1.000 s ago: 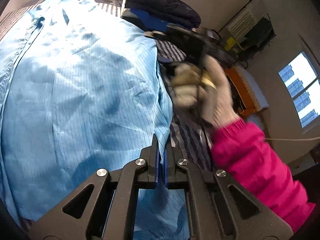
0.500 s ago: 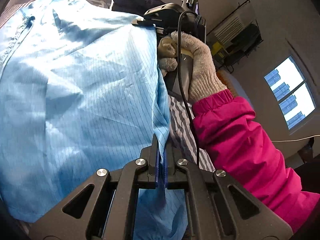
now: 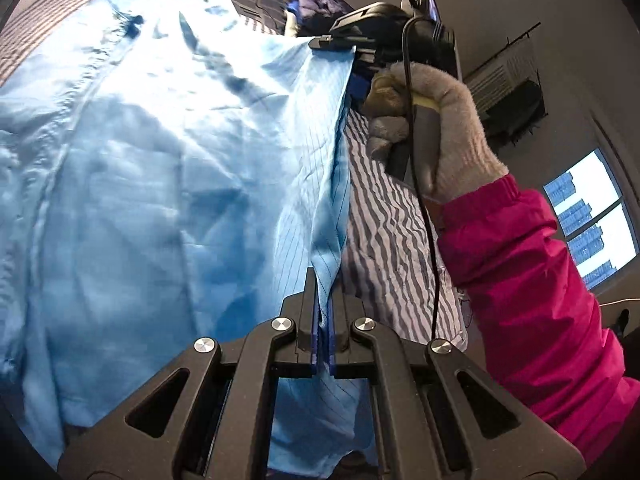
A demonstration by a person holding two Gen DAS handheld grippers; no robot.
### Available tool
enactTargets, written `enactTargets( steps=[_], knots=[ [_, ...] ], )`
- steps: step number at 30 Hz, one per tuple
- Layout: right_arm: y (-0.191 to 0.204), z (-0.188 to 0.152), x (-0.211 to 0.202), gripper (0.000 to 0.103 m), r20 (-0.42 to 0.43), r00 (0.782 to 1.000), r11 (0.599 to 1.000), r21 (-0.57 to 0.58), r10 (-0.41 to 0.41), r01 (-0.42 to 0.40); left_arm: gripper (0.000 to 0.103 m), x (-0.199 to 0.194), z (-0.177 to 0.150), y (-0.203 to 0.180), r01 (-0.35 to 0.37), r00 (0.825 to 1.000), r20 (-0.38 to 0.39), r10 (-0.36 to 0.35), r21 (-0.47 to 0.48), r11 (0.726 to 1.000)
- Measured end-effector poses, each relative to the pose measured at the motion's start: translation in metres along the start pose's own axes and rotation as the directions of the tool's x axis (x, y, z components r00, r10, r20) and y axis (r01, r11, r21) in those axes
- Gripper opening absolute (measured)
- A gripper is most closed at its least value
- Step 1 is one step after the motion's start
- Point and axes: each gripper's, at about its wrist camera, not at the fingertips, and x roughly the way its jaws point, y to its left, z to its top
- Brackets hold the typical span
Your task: Fold large clothes
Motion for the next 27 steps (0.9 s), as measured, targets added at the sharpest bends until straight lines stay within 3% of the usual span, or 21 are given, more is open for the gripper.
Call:
enactTargets(
  steps=[8, 17, 22, 23, 25, 26, 27],
  knots=[
    [0.082, 0.009, 0.007, 0.0, -0.018, 0.999, 0.984, -0.177, -0.031, 0.027, 0.0, -0.023, -0.001, 0.032, -0.042, 0.999, 0.031, 0.044, -0.066, 0.997],
    [0.167, -0.006, 0.07, 0.0, -0.117, 0.991, 0.944, -0.331, -0.064, 0.022, 0.0, -0.044, -0.014, 0.086, -0.131, 0.991, 0.02, 0.135, -0.155, 0.979],
    [0.196, -0.025, 0.111, 0.0, -0.19, 0.979, 0.925, -0.379, -0.066, -0.011, 0.0, -0.04, -0.024, 0.103, -0.195, 0.98, -0.011, 0.196, -0.165, 0.967],
    [0.199, -0.028, 0.119, 0.001, -0.201, 0.977, 0.924, -0.381, -0.068, -0.014, 0.0, -0.039, -0.025, 0.105, -0.208, 0.978, -0.017, 0.208, -0.168, 0.964],
    [0.2, -0.033, 0.128, 0.017, -0.226, 0.973, 0.929, -0.368, -0.053, -0.035, 0.0, -0.038, -0.029, 0.11, -0.224, 0.975, -0.028, 0.222, -0.176, 0.959],
    [0.198, -0.033, 0.129, 0.033, -0.246, 0.969, 0.936, -0.345, -0.024, -0.065, 0.0, -0.041, -0.033, 0.111, -0.228, 0.974, -0.032, 0.226, -0.174, 0.958],
    [0.194, -0.032, 0.124, 0.033, -0.249, 0.968, 0.943, -0.32, 0.013, -0.095, 0.0, -0.04, -0.034, 0.111, -0.235, 0.972, -0.034, 0.232, -0.166, 0.958]
  ],
)
